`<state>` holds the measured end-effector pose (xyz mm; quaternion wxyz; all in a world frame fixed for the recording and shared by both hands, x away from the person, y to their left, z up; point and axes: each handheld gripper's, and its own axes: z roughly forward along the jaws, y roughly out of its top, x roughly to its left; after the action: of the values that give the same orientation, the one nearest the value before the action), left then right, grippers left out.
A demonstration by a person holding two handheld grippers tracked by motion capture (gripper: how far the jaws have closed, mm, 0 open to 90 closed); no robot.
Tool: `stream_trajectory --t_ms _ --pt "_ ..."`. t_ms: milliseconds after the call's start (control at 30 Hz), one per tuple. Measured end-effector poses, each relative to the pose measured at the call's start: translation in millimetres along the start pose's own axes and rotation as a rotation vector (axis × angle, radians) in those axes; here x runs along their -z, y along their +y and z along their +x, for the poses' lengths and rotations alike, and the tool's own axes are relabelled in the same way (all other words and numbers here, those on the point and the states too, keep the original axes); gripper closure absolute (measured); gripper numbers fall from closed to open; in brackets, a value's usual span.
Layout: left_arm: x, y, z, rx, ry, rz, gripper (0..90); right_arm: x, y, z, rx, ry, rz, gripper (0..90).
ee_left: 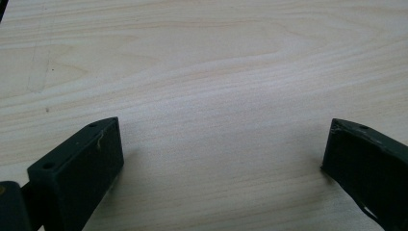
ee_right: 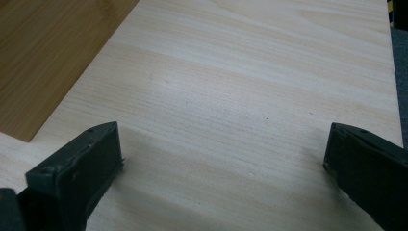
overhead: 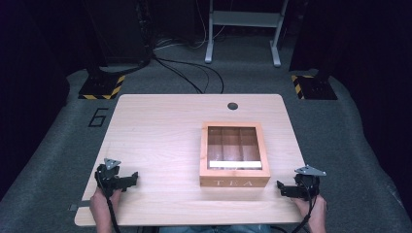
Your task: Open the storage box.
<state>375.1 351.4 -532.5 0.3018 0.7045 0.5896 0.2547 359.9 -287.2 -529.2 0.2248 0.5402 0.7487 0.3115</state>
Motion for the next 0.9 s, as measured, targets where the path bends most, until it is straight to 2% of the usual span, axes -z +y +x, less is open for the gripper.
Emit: stream_trajectory --t_ms 100,200,433,533,633,900 --pt "0.0 0.0 0.0 0.000 0.000 0.000 0.4 0.2 1.4 0.6 -0.005 -0.001 0.015 0.0" --pt "0.0 0.0 0.0 0.000 0.000 -0.001 0.4 0.7 1.5 1.6 0.010 0.005 0.007 0.0" --pt "0.0 0.0 0.0 0.000 0.000 0.000 0.4 14.8 1.5 5.8 -0.003 0.038 -0.054 0.0" --pt "0.0 0.0 0.0 0.001 0.000 0.000 0.4 26.9 2.5 13.0 0.010 0.077 -0.082 0.1" --pt "0.0 0.0 0.1 0.000 0.000 0.001 0.4 33.1 2.8 21.2 0.028 0.092 -0.093 0.8" --pt "0.0 0.0 0.1 -0.001 0.000 0.001 0.5 34.9 9.2 44.2 0.067 0.135 -0.113 2.6"
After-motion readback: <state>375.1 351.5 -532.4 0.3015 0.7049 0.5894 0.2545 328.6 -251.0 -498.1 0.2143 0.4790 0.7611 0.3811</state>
